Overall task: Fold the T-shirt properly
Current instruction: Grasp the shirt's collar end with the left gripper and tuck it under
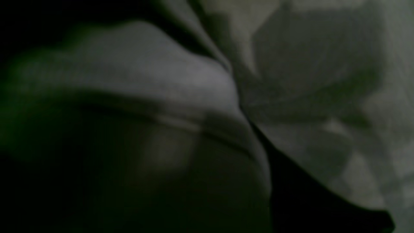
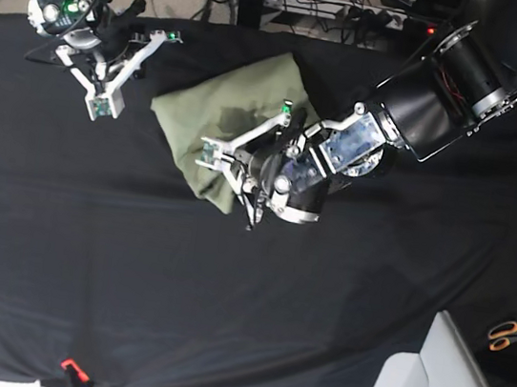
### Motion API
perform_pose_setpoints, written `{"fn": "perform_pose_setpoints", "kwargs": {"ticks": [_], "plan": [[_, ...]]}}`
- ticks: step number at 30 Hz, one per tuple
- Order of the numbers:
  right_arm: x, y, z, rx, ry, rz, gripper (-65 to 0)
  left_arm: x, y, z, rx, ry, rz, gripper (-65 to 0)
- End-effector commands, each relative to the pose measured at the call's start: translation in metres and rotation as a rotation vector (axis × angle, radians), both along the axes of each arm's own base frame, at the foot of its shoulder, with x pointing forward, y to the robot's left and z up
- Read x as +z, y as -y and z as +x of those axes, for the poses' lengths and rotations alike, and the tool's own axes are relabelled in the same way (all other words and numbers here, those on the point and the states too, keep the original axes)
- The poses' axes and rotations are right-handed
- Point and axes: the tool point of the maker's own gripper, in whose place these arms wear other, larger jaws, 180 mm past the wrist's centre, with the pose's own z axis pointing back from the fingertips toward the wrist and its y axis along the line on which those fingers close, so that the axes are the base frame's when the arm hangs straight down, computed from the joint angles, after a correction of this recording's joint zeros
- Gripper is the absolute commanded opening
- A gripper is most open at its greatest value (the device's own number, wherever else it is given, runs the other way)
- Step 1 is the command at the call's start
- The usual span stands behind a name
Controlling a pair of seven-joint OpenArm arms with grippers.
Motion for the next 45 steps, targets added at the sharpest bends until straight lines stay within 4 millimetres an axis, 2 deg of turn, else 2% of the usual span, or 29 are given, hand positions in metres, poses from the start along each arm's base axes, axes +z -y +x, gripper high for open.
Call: {"fn": "perform_pose_setpoints", "kwargs": {"ticks": [1,3,6,16,21,26,45], "plan": [[0.007,-0.001,0.006,0.004,0.030,0.005,-65.0,-0.011,-0.022,0.004,-0.010,0.059,0.106,-65.0],[0.006,0.000,0.005,0.003,0.027,0.004,-65.0,-0.010,-0.008,0.001,-0.053,0.065,0.069,-65.0],[0.004,0.000,0.000,0.004,0.017,0.003,-65.0,-0.012,-0.006,0.006,-0.094,0.083,0.083,-65.0],[0.002,0.000,-0.006,0.001,0.004,0.002,-65.0,0.002,0.050,0.008,-0.245,0.130,0.049,-65.0],[0.002,-0.001,-0.006,0.001,0.004,0.004,-65.0,0.006,0.062,0.007,-0.255,0.135,0.032,-65.0],[0.003,-0.001,-0.006,0.000,0.007,0.006,-65.0,0.000,0.057,0.008,-0.241,0.121,0.049,-65.0],[0.002,-0.001,-0.006,-0.001,0.006,0.007,-65.0,0.000,0.058,0.007,-0.246,0.121,0.051,-65.0]]}}
